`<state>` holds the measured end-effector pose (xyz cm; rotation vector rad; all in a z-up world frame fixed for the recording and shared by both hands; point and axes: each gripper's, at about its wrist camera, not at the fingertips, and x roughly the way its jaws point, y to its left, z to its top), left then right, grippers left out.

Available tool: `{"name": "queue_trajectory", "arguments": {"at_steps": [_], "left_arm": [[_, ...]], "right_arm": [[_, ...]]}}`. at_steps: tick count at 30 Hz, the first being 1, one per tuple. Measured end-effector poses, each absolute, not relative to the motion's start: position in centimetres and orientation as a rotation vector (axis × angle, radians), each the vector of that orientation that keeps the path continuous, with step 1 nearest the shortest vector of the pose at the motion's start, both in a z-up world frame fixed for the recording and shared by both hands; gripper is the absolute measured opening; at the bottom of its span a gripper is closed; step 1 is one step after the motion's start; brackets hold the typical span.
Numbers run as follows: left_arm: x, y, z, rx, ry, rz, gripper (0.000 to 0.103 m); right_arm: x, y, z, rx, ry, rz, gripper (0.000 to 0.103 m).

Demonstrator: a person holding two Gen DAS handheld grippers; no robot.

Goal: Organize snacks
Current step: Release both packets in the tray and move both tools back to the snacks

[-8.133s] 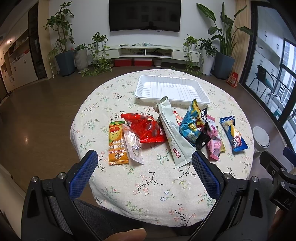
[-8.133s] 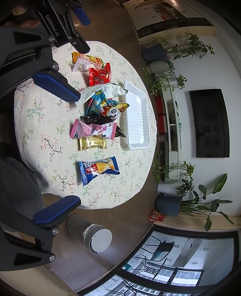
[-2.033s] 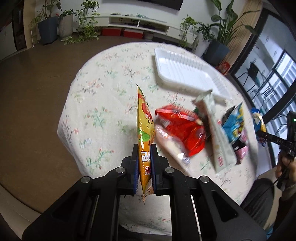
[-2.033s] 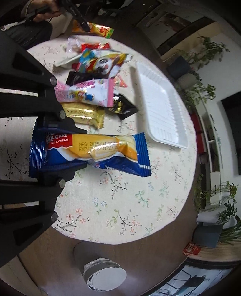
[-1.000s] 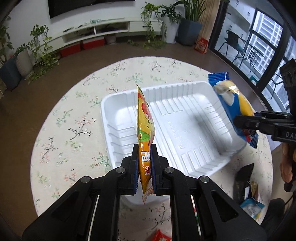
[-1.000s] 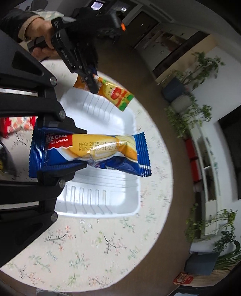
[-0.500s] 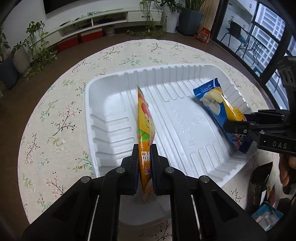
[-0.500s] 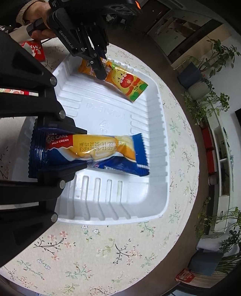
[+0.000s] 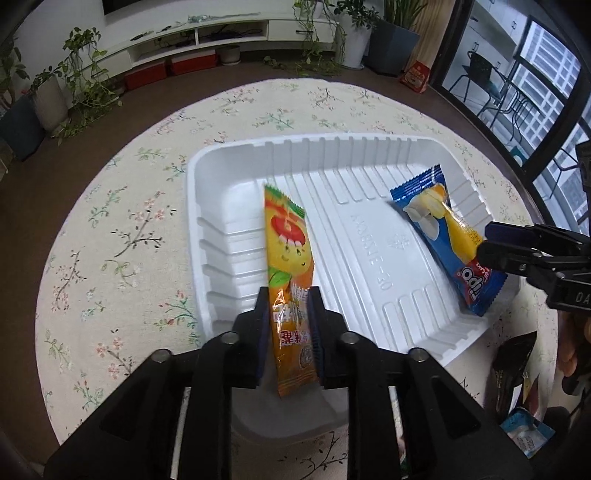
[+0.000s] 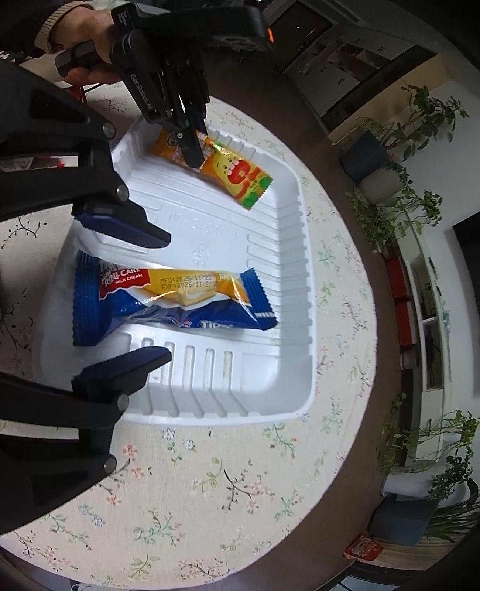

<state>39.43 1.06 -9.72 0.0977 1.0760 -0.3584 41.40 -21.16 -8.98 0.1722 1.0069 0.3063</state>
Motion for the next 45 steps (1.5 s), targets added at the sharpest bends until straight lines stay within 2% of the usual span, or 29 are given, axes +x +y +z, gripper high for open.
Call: {"name": "queue_trajectory", "arguments": {"at_steps": [1,2,3,5,7,11,14,20,24,28,32,37,41,43,45], "left_arm": [[39.1,1.3,-9.1,0.095,1.061,-0.347,0.046],[38.8,1.7,-8.3,0.078,1.037,-0.356,0.072],[38.5,1.9,-7.7,0.07,1.023,-0.354,0.091],[37.7,2.3,-6.1,0.062,0.974,-0.34,0.092],[36.8,2.9,-4.7,0.041,0.948,-0.339,0.093],[34.1,4.2,-1.8,0.0,0.879,-0.337,0.094],[30.6,5.0,0.3,-0.019,0.801,-0.344,0.102],[22.6,8.4,0.3,-0.101,0.821,-0.257,0.102],[16.9,10.8,-3.1,-0.176,0.884,-0.147,0.102],[12.4,12.4,-7.4,-0.28,0.98,-0.105,0.102],[9.8,13.1,-9.1,-0.347,0.99,-0.073,0.1],[8.7,11.1,-7.8,-0.228,0.931,-0.05,0.1],[9.9,9.5,-8.1,-0.19,0.964,-0.074,0.1],[10.5,8.9,-8.9,-0.197,0.991,-0.1,0.092],[11.3,8.4,-9.7,-0.202,1.014,-0.118,0.073]], "right_arm": [[41.0,-21.7,-8.5,0.183,0.99,0.305,0.059],[40.7,-22.1,-8.0,0.194,0.978,0.304,0.061],[39.9,-22.9,-7.1,0.22,0.949,0.305,0.062],[38.7,-24.0,-5.8,0.248,0.902,0.306,0.07],[36.7,-25.2,-4.1,0.26,0.837,0.302,0.073],[32.7,-26.7,-1.9,0.265,0.755,0.3,0.076],[29.1,-27.0,-0.7,0.259,0.707,0.3,0.077],[21.7,-25.6,-0.9,0.191,0.659,0.304,0.077],[18.7,-25.2,-3.2,0.223,0.742,0.27,0.077],[16.5,-23.3,-6.0,0.209,0.83,0.253,0.071],[15.4,-21.8,-7.4,0.188,0.858,0.249,0.067],[15.3,-21.1,-7.8,0.177,0.873,0.245,0.067],[15.0,-20.6,-8.3,0.163,0.882,0.232,0.067],[15.0,-20.4,-8.6,0.149,0.888,0.227,0.067],[15.1,-20.3,-8.8,0.146,0.893,0.225,0.067]]}}
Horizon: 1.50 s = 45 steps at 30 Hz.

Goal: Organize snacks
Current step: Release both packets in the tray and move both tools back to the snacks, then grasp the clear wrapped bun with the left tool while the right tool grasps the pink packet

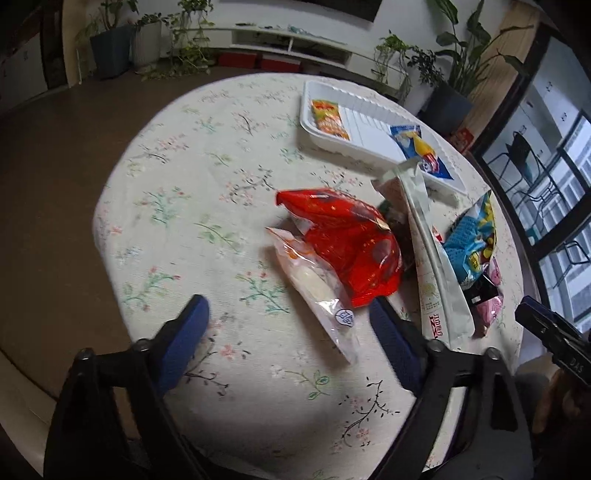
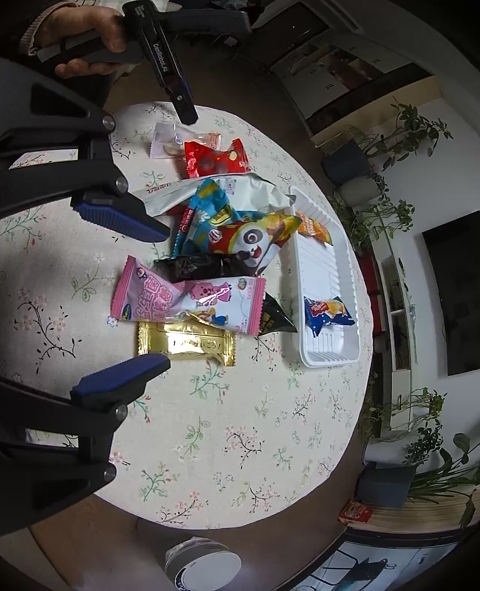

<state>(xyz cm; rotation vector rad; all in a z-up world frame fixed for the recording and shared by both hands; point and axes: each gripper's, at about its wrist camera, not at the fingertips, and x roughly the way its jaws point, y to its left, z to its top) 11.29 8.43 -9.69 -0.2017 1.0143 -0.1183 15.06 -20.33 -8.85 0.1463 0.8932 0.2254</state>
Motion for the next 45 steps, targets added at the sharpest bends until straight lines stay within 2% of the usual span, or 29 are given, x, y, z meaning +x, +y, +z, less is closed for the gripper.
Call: {"name": "queue_trajectory", "arguments": {"at_steps": [3,4,24,26,28,29,30,38,45], "left_arm": [[12.0,8.2,-10.7,-0.189,1.051,-0.105,0.053],[12.2,8.2,-11.0,-0.198,1.062,-0.108,0.051],[16.0,7.2,-12.0,-0.218,1.128,-0.099,0.054],[16.3,7.0,-12.0,-0.199,1.124,-0.096,0.051],[16.1,7.1,-12.1,-0.2,1.119,-0.098,0.044],[16.1,7.1,-12.0,-0.212,1.117,-0.108,0.031],[16.0,7.3,-12.0,-0.235,1.114,-0.119,0.029],[15.4,7.9,-12.0,-0.251,1.105,-0.146,0.022],[13.5,9.0,-11.5,-0.269,1.097,-0.172,0.019]], "right_arm": [[15.2,-20.2,-9.0,0.138,0.897,0.227,0.067],[15.2,-20.2,-9.1,0.139,0.897,0.228,0.067],[15.8,-20.0,-10.1,0.13,0.91,0.244,0.067],[15.7,-19.9,-10.0,0.124,0.905,0.239,0.067],[15.5,-19.9,-9.9,0.12,0.898,0.236,0.067],[15.4,-19.8,-9.8,0.119,0.894,0.235,0.067],[15.4,-19.9,-9.8,0.116,0.89,0.232,0.067],[15.2,-20.1,-9.2,0.118,0.871,0.22,0.065],[15.6,-19.8,-9.2,0.101,0.871,0.215,0.063]]}}
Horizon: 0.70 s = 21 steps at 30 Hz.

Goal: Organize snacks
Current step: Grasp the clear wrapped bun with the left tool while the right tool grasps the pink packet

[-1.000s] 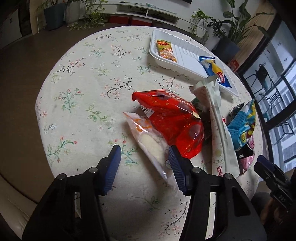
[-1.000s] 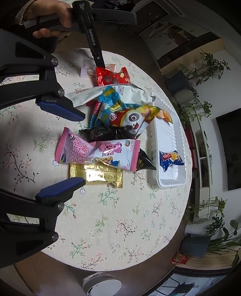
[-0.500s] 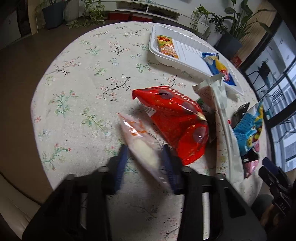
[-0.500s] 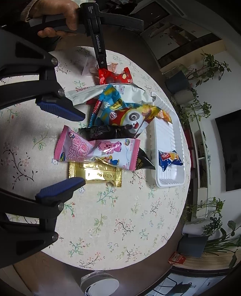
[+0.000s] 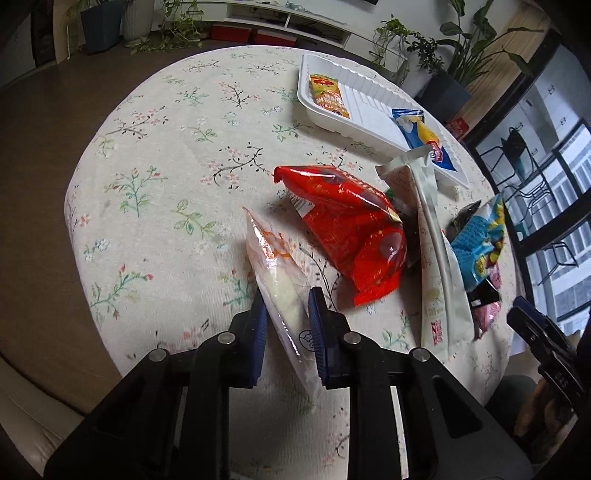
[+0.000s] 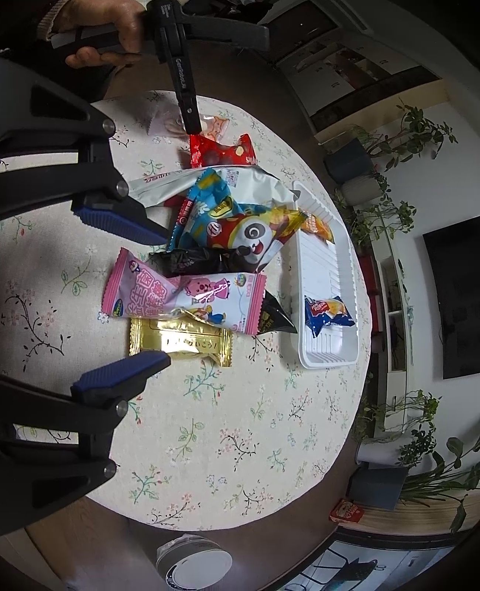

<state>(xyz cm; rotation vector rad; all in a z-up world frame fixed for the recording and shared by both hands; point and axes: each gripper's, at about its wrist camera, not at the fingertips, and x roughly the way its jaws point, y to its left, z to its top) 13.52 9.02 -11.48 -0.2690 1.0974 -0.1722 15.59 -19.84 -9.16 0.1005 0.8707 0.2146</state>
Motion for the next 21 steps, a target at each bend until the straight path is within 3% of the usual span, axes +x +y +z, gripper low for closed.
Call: {"name": "queue_trajectory", "arguments": {"at_steps": [12,21], "left_arm": [[10.4,9.4,-10.9,-0.277,1.083,-0.231,0.019],[10.2,9.1,-11.7,-0.279,1.099,-0.242,0.019]], "right_arm": [[18.8,-19.6,-10.2,0.104,0.935,0.226,0.059],[19.6,-18.8,-11.8,0.066,0.988,0.257,0.036]]}}
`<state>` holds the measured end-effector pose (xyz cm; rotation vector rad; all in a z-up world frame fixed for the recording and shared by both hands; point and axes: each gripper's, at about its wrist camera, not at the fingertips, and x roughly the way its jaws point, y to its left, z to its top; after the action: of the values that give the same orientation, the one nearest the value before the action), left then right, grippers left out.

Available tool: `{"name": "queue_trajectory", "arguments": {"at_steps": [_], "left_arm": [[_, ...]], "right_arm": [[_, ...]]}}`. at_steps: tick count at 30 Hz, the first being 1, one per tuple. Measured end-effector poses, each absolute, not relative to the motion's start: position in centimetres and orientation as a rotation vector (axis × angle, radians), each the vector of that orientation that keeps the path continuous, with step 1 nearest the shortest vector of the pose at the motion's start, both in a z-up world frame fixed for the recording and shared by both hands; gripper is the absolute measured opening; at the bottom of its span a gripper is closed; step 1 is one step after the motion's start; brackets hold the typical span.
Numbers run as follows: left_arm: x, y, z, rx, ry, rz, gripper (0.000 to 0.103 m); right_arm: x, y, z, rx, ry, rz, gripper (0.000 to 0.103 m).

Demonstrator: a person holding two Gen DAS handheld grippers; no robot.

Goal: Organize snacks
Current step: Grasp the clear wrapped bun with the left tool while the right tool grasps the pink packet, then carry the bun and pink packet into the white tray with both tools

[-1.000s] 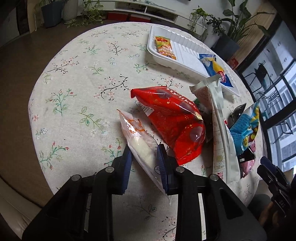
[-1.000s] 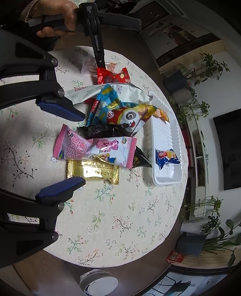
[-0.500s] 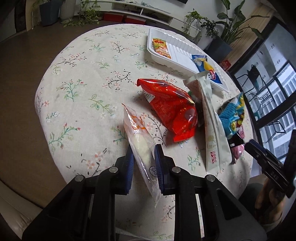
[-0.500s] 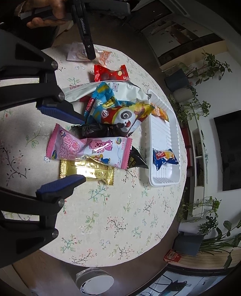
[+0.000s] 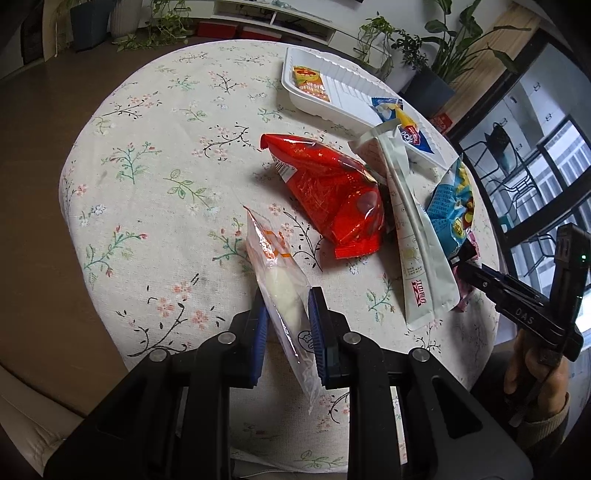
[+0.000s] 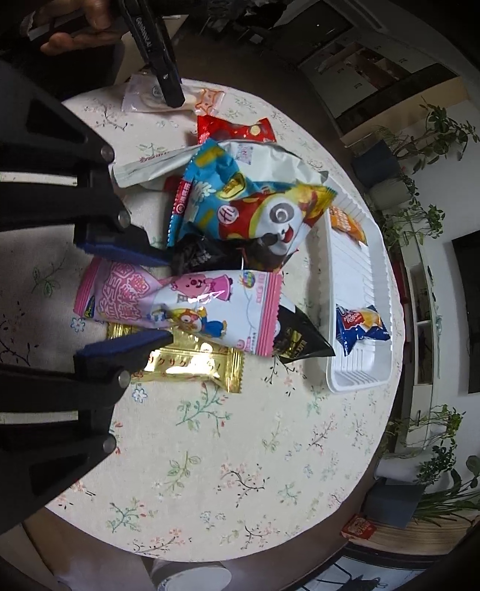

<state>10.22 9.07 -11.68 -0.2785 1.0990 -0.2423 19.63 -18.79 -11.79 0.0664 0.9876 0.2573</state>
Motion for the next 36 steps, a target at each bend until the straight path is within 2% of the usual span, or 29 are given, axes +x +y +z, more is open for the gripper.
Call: {"name": "queue_trajectory", "arguments": {"at_steps": [8,24,36], "left_arm": [[10.4,9.0,-11.8,-0.275,1.098,-0.245,0.019],[9.9,10.6,-9.9,-0.309,1.055,-0.263,0.019],[15.3,13.7,-3.0,-0.258,0.942,-0.272,0.019]], "right_arm": [[19.2,-19.1,-11.0,0.069,0.954,0.261,0.024],[16.8,-23.1,-7.3,0.291,0.868,0.32,0.022],[19.1,-31.9,-3.6,0.398,0.78,0.201,0.022]]}}
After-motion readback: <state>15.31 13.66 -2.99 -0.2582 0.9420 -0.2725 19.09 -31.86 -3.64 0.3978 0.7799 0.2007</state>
